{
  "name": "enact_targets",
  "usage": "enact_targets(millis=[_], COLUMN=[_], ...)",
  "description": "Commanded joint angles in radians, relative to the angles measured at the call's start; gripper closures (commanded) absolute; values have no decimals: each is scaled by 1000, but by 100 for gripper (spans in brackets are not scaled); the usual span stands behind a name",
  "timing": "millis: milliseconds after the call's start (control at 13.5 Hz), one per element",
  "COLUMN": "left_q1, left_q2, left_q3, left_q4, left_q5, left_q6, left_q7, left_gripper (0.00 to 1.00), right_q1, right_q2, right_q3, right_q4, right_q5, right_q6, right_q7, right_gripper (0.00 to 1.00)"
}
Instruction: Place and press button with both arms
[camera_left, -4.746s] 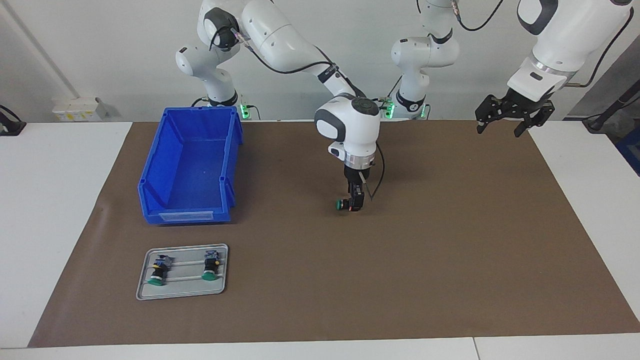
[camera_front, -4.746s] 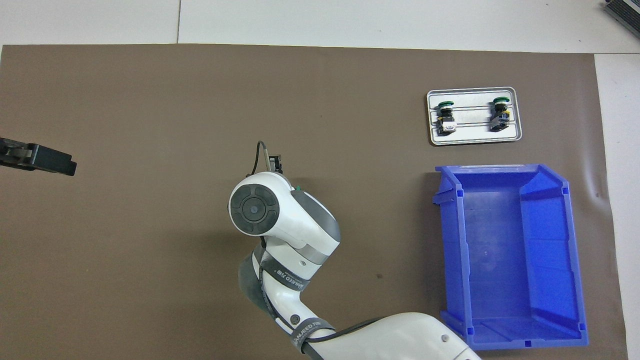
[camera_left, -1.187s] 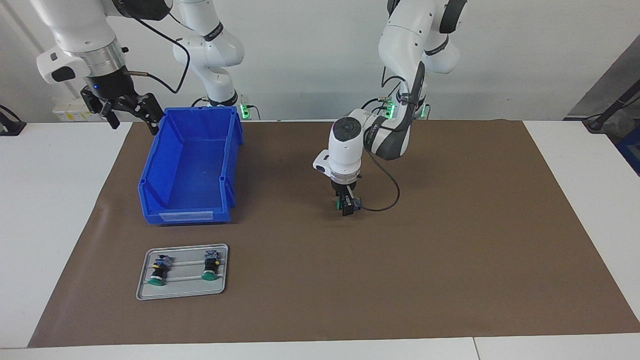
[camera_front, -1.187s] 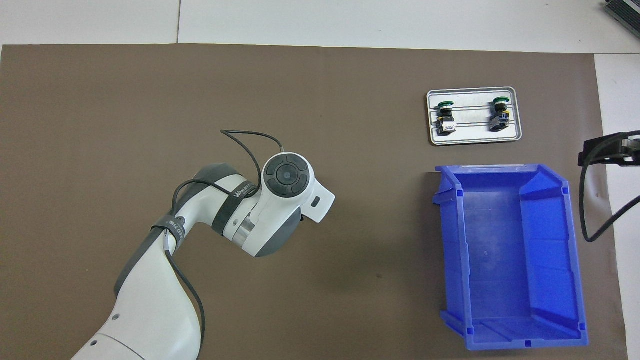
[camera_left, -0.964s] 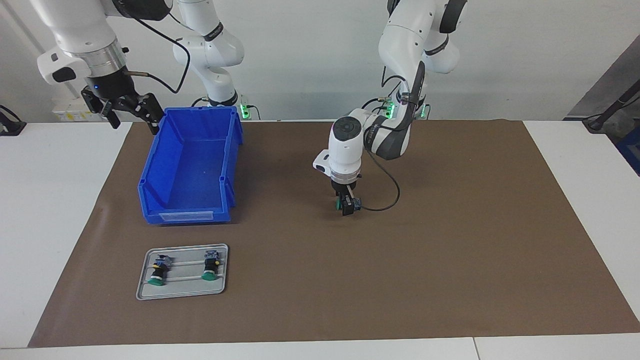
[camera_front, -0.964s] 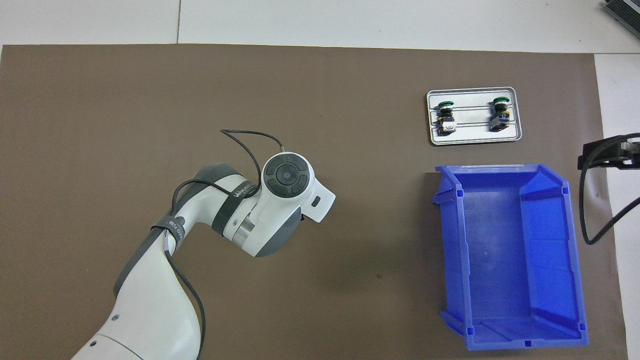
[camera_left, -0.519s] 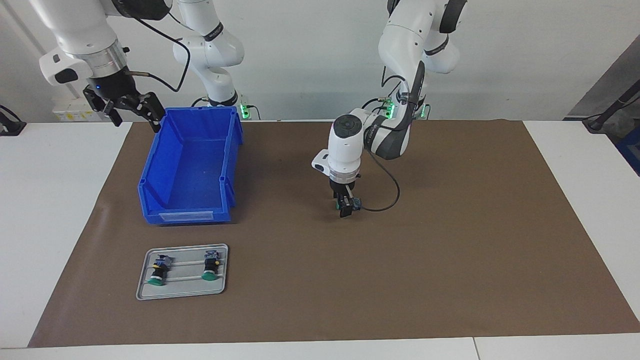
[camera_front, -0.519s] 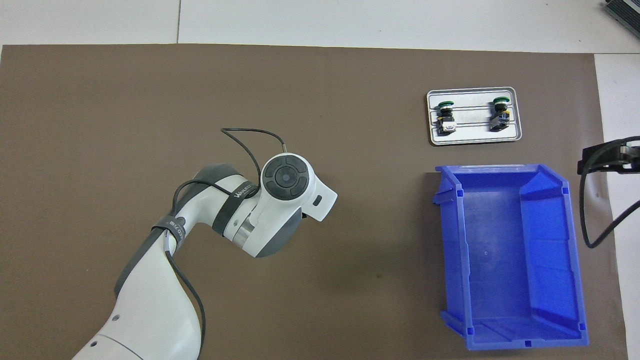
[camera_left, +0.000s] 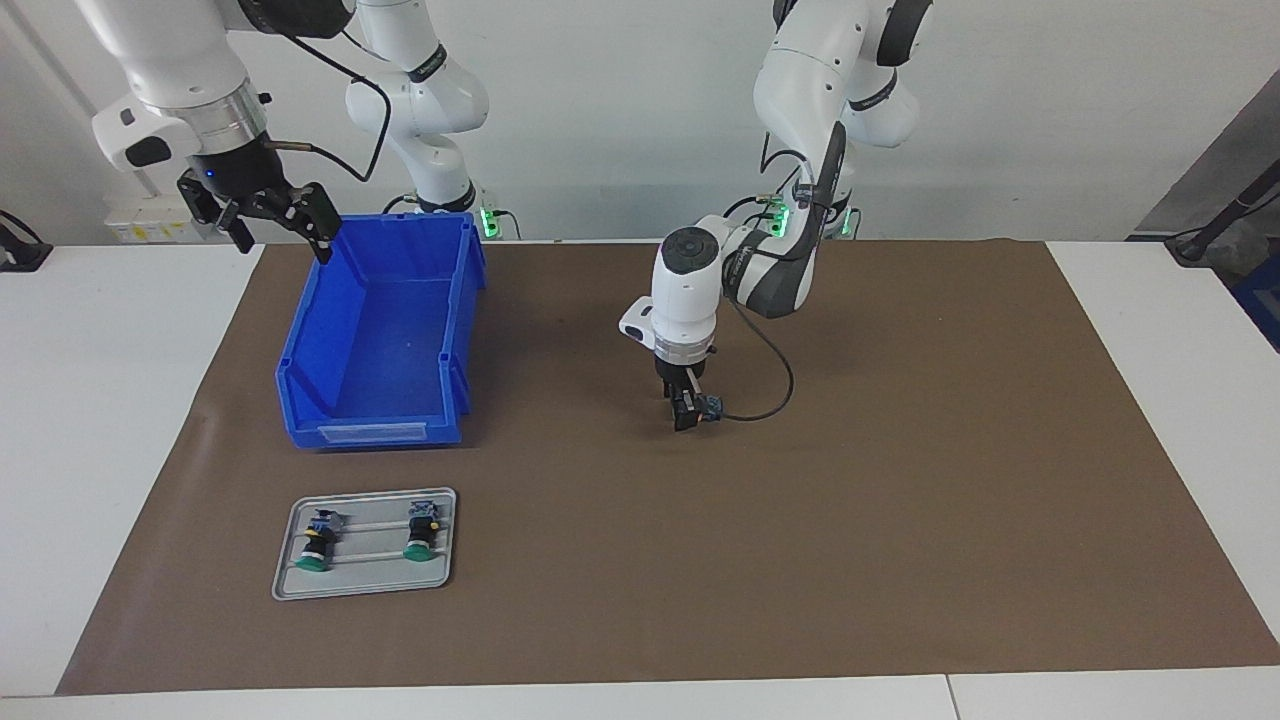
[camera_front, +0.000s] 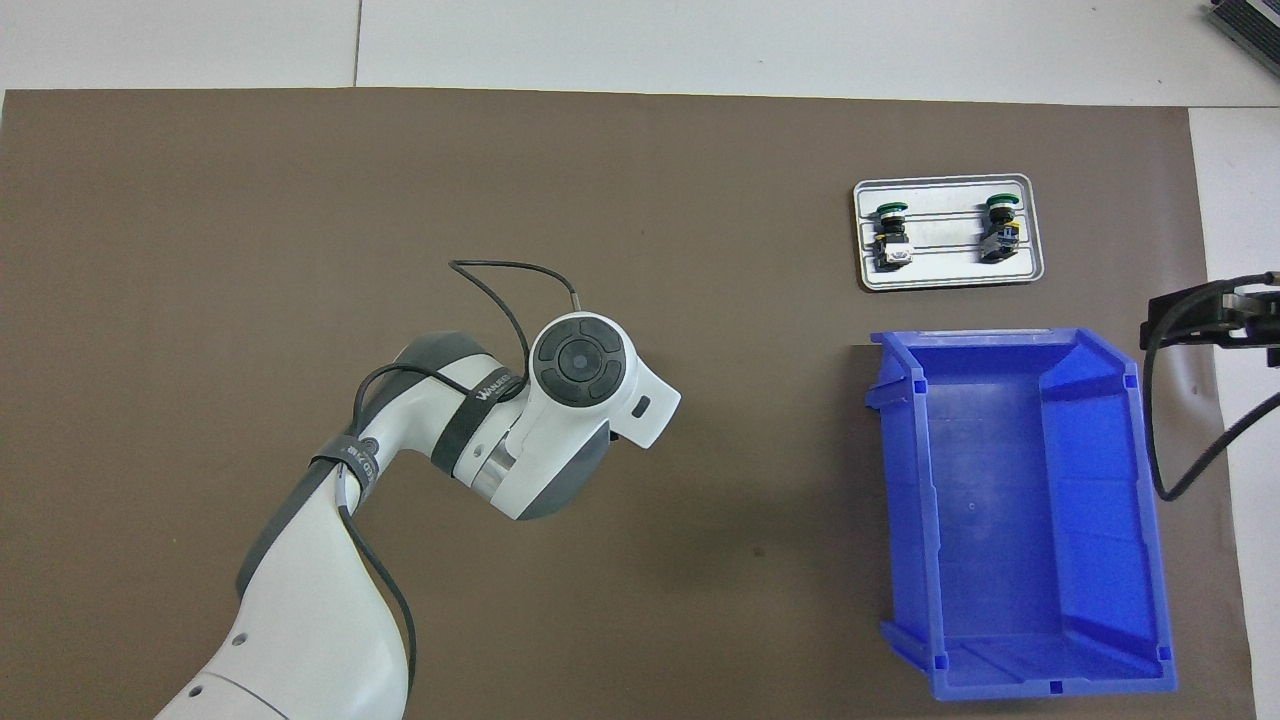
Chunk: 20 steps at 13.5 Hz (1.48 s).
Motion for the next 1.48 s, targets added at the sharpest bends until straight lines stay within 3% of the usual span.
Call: enact_targets(millis=[0, 74, 148, 222, 445, 816, 1409], left_q1=[-20, -19, -19, -17, -11, 114, 389], left_q2=[-18, -21, -21, -20, -28, -147, -277], left_q3=[18, 18, 20, 21, 27, 17, 21], left_q4=[-21, -24, -22, -13, 16, -18, -260], left_q5=[16, 17, 17, 24, 24, -4, -778], left_q6=[17, 6, 3, 0, -11, -77, -58], left_q7=[-24, -22, -19, -16, -13, 40, 676], left_gripper=[55, 76, 84, 100, 100, 100, 100], right_q1=[-1, 1, 2, 1, -1, 1, 1], right_q2=[-4, -4, -4, -4, -4, -4, -4], right_q3=[0, 0, 0, 0, 0, 0, 0], right_q4=[9, 9, 9, 9, 9, 9, 9], right_q5=[15, 15, 15, 15, 15, 15, 15], right_q6=[-21, -20, -21, -20, -21, -21, -21], right_q7=[-14, -16, -16, -16, -14, -14, -16], right_gripper=[0, 0, 0, 0, 0, 0, 0])
